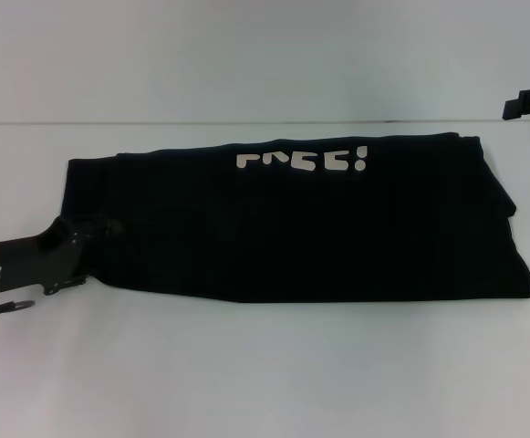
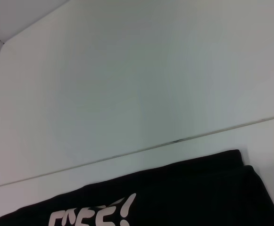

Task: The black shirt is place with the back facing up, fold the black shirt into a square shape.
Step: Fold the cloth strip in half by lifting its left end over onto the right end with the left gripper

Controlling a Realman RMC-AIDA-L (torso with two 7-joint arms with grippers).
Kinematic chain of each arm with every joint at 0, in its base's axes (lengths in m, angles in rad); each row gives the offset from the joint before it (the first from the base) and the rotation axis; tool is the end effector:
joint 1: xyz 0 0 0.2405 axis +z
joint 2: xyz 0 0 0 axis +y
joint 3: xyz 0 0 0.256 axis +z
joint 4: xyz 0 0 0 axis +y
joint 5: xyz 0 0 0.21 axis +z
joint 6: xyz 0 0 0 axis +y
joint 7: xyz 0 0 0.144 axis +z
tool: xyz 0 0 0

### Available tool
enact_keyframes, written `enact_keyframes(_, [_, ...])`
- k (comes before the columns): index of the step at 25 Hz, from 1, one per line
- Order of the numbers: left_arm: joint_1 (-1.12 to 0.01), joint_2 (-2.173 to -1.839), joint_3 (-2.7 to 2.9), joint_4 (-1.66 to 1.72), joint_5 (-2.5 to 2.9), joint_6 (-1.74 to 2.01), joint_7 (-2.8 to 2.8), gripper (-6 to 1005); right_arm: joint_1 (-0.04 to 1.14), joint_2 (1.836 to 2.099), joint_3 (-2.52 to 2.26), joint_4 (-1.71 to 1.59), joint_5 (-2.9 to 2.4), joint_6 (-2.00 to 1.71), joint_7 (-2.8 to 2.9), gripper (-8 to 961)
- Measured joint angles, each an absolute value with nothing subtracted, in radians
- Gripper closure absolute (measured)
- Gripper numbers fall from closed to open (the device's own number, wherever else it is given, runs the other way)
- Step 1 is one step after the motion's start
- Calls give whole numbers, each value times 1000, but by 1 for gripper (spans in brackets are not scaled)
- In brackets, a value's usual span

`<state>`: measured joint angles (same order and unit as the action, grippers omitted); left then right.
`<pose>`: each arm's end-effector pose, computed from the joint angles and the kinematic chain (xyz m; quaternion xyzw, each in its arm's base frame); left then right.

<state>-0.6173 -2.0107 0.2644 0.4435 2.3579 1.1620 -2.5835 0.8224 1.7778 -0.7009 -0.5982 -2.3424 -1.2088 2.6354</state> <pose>-0.3416 0.3625 0.0158 -0.5220 -0.7886 -0.2786 0.1676 0.2612 0.4554 0.1237 -0.7178 0.6254 0.1456 0.2693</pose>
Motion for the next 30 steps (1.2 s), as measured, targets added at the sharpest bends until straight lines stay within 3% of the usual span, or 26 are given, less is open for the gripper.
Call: enact_keyframes(30, [-574, -1996, 208, 516, 2444, 1266, -2590, 331, 821, 1780, -698, -608, -2342, -1204, 2635, 144])
